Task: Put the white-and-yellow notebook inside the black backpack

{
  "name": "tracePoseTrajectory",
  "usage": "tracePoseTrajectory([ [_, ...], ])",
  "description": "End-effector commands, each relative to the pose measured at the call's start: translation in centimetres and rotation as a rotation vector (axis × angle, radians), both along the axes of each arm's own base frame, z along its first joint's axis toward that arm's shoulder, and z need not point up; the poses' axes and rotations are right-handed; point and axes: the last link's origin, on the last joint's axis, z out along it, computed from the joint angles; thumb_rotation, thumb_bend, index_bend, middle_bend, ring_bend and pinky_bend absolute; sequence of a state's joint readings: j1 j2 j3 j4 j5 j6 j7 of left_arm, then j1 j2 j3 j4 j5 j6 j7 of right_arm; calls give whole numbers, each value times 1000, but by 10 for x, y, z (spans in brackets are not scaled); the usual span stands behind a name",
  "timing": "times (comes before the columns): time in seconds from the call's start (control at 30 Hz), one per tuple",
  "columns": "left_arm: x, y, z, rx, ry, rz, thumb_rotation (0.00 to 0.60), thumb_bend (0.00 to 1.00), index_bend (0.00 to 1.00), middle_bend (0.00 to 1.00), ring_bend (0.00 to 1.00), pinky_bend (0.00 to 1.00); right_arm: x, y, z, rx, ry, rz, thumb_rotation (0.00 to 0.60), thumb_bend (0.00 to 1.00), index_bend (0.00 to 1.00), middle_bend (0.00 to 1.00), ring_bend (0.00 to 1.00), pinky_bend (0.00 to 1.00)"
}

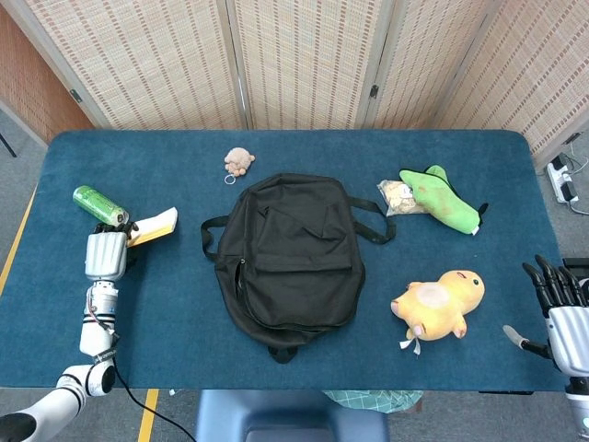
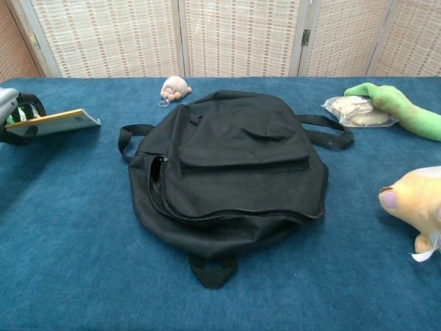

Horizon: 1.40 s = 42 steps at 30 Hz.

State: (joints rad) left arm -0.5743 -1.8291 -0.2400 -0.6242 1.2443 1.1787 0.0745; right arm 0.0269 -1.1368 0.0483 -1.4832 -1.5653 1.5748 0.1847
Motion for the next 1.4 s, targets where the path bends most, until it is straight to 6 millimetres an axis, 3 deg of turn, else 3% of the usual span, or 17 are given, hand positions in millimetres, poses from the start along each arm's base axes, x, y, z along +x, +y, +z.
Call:
tracePoseTrajectory([
  [0.03, 0, -1, 1, 14, -8, -5, 600, 519, 412, 515, 476, 318, -1, 0, 0, 2, -1, -1, 600, 42, 0, 0, 66, 0],
  [0.37, -2, -2, 5, 49, -12, -1, 600, 404, 464, 501, 476, 316, -2, 0, 0, 2, -4, -3, 600, 42, 0, 0, 69, 0],
  [0.9, -5, -3, 6, 78, -26, -16, 600, 390, 649, 520, 481, 316, -2, 0, -1, 4, -4, -7, 600, 42, 0, 0, 70, 0],
  [1.4, -2, -29, 10, 77, -39, -152, 600, 525, 682, 560, 513, 318, 8, 2, -4, 18, 3, 27, 600, 42, 0, 0, 73, 0],
])
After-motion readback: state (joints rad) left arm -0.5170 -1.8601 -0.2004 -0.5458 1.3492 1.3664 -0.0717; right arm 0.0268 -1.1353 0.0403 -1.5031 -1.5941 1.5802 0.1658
